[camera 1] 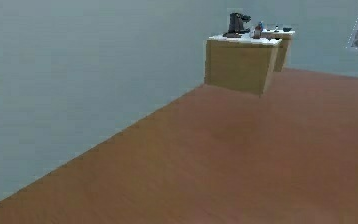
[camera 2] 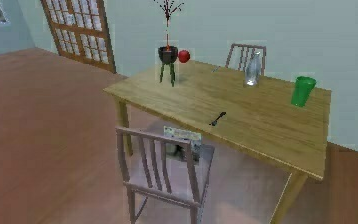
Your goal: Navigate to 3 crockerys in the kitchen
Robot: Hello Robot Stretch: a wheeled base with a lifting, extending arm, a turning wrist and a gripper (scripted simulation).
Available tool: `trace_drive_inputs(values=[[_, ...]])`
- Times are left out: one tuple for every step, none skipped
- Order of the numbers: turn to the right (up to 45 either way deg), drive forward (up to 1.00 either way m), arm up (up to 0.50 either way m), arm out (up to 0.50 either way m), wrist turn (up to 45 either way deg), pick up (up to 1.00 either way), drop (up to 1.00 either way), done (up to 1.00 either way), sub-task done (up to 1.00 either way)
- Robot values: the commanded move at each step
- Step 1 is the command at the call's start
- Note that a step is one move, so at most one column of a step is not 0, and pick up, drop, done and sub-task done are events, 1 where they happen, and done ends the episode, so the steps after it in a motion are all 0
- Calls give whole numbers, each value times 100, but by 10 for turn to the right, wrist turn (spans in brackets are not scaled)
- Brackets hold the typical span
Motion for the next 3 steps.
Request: trace_drive_inputs(values=[[0, 20, 0, 0, 0, 0, 0, 0, 0], [330, 0, 0, 0, 0, 0, 0, 0, 0], [0, 80, 0, 0, 0, 0, 0, 0, 0]])
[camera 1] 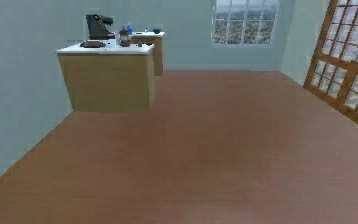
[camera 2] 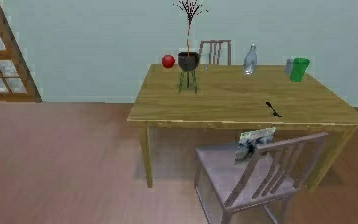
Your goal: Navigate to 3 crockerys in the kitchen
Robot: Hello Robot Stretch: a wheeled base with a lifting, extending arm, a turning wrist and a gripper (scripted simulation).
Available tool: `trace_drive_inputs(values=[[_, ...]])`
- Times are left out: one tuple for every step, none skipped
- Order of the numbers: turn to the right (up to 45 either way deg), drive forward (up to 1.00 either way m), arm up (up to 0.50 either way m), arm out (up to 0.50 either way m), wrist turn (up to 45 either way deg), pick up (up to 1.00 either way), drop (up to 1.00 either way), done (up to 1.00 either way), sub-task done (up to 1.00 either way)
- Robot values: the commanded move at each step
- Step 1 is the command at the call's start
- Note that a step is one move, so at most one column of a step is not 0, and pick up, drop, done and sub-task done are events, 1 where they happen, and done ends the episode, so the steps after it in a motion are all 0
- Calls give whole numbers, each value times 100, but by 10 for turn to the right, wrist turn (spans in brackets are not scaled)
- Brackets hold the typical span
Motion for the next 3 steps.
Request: trace_drive_inputs(values=[[30, 0, 0, 0, 0, 0, 0, 0, 0], [0, 100, 0, 0, 0, 0, 0, 0, 0], [0, 100, 0, 0, 0, 0, 0, 0, 0]])
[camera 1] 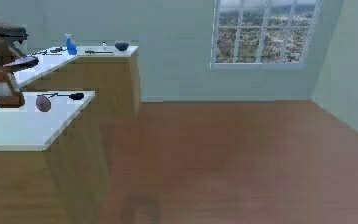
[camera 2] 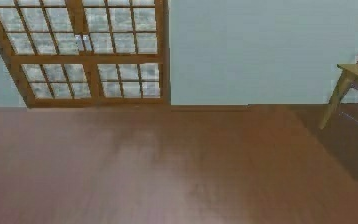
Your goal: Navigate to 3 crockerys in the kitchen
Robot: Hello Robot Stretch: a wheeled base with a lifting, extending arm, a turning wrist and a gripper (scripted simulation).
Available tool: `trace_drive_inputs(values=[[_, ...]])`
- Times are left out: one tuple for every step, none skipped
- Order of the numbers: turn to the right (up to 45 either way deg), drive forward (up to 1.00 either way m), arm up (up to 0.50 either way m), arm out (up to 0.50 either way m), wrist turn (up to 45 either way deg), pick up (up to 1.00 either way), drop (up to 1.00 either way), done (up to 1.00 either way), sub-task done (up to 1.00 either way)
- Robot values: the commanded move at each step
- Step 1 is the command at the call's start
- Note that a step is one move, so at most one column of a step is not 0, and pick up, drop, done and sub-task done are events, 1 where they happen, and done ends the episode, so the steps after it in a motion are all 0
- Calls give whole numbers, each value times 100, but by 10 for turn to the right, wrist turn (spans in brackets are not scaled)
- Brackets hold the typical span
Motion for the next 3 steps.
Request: trace_drive_inputs(values=[[0, 100, 0, 0, 0, 0, 0, 0, 0], [0, 100, 0, 0, 0, 0, 0, 0, 0], [0, 30, 0, 0, 0, 0, 0, 0, 0]])
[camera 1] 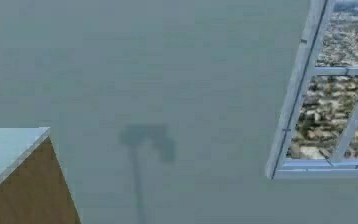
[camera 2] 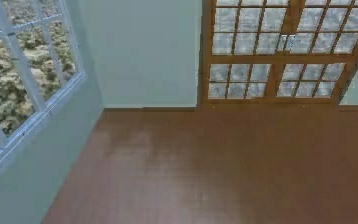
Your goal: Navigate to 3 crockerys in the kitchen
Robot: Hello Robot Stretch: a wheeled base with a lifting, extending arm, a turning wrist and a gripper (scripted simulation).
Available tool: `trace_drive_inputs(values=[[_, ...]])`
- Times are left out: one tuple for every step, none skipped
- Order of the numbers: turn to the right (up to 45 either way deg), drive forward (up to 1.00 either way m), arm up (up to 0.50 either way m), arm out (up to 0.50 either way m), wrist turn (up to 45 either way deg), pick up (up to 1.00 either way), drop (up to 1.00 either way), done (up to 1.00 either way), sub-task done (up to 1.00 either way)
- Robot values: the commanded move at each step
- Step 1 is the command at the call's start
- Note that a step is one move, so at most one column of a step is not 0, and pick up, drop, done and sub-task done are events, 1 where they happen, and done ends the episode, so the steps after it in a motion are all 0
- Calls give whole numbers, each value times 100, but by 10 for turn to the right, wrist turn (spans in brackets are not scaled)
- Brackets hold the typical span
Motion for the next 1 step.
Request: trace_drive_inputs(values=[[-450, 0, 0, 0, 0, 0, 0, 0, 0]])
